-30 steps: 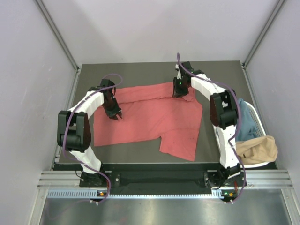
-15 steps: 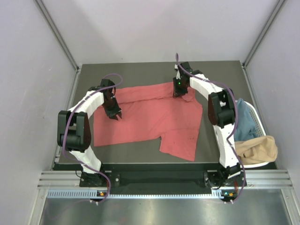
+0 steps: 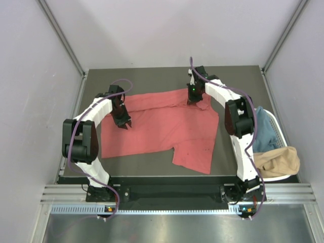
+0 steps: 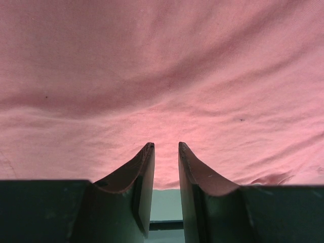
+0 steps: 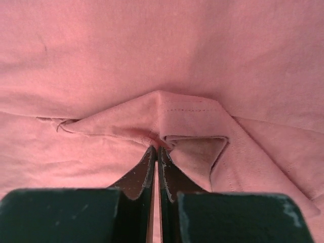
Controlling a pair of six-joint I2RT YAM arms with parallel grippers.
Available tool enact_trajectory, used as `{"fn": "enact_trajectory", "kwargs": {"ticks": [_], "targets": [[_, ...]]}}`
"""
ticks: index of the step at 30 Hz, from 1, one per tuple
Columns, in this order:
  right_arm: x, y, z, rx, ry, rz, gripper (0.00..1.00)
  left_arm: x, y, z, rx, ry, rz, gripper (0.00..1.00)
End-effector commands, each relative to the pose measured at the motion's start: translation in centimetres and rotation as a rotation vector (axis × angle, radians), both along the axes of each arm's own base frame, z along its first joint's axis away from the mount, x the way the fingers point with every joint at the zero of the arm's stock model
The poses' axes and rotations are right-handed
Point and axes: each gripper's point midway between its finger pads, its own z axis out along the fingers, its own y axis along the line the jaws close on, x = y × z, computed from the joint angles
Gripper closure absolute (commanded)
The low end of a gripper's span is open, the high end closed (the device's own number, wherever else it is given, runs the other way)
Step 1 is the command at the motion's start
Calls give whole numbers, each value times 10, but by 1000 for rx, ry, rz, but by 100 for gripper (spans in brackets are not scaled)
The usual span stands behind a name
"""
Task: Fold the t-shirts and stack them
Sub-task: Fold the tshirt
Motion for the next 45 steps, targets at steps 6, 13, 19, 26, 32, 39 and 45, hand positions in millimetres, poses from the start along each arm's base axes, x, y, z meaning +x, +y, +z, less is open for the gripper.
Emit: {"fn": "enact_trajectory", "kwargs": {"ticks": [6,13,19,26,32,39,45], "targets": [[-36,18,49,164,57,-24,100,10,-1,8,-7,-25,-2,69],[-59,29,54,252,142,-106,100,4,-3,3,-17,-13,2,69],[-83,39,42,289,240,-137,100,3,-2,5,-17,-18,11,69],[-103,58,35,346,316,-156,99,0,-1,4,-11,-15,17,69],[-111,66,32,403,356,-197,98,0,-1,3,-15,-13,21,69],[-114,67,30,410,352,-162,68,0,-1,0,-12,-7,22,69],[-92,28,64,240,92,-9,55,0,0,2,-10,-15,24,69]]}}
